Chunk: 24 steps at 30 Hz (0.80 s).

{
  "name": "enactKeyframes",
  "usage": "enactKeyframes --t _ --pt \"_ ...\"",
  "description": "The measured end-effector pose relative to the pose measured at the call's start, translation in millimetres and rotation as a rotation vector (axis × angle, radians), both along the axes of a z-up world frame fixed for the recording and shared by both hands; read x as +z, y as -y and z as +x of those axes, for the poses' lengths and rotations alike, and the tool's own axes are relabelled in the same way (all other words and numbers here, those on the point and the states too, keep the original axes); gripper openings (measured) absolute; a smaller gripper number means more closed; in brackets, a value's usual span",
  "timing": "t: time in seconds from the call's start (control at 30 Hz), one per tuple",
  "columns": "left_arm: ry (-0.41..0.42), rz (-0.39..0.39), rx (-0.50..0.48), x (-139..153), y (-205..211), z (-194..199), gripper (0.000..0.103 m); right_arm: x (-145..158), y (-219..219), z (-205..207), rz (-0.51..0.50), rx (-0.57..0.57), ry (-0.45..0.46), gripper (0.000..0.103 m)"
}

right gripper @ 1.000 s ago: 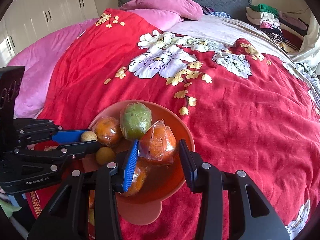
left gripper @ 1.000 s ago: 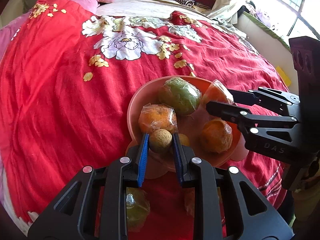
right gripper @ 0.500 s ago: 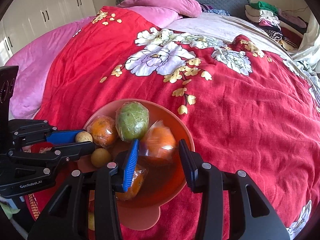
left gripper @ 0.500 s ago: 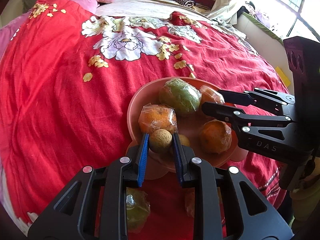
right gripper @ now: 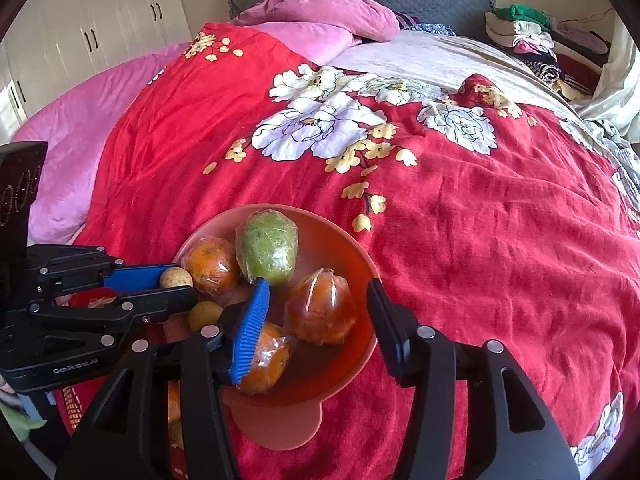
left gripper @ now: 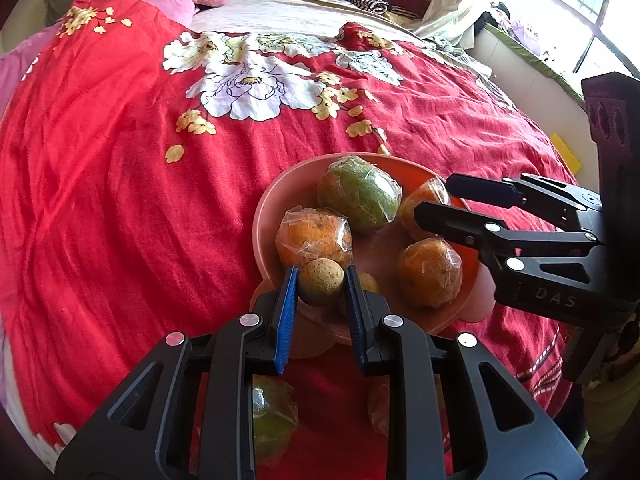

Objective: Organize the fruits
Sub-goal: 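Open the left tool over the bowl while the right tool releases the orange into it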

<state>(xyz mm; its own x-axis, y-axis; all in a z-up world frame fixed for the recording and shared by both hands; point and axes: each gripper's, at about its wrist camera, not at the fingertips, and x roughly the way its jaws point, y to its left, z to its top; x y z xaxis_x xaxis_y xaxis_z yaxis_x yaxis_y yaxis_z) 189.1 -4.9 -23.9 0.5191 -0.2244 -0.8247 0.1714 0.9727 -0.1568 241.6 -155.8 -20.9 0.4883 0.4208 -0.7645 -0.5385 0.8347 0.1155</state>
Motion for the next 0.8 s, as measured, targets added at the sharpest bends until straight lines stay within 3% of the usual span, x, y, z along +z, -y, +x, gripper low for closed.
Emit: enactKeyframes --t 0.07,0.37,0.6,0.73,0.8 --pt "0.0 -0.001 0.0 0.1 0.1 -0.2 0.016 1.6 0.8 -2.2 -0.004 -0.007 0.009 0.062" --pt "0.001 -0.001 0.0 1.0 1.8 -2.1 0.019 8.8 14.9 -10.0 0.005 -0.042 0.024 0.073" --pt "0.009 0.004 0.006 6.2 3.6 -7.2 0.035 14.9 24.2 -17.5 0.013 -0.068 0.035 0.081" --pt "0.013 0.001 0.01 9.5 1.9 -9.3 0.035 17.8 27.6 -20.0 0.017 -0.078 0.042 0.084" --pt "0.018 0.003 0.017 11.9 1.4 -11.0 0.042 19.6 28.6 -21.3 0.023 -0.081 0.044 0.085"
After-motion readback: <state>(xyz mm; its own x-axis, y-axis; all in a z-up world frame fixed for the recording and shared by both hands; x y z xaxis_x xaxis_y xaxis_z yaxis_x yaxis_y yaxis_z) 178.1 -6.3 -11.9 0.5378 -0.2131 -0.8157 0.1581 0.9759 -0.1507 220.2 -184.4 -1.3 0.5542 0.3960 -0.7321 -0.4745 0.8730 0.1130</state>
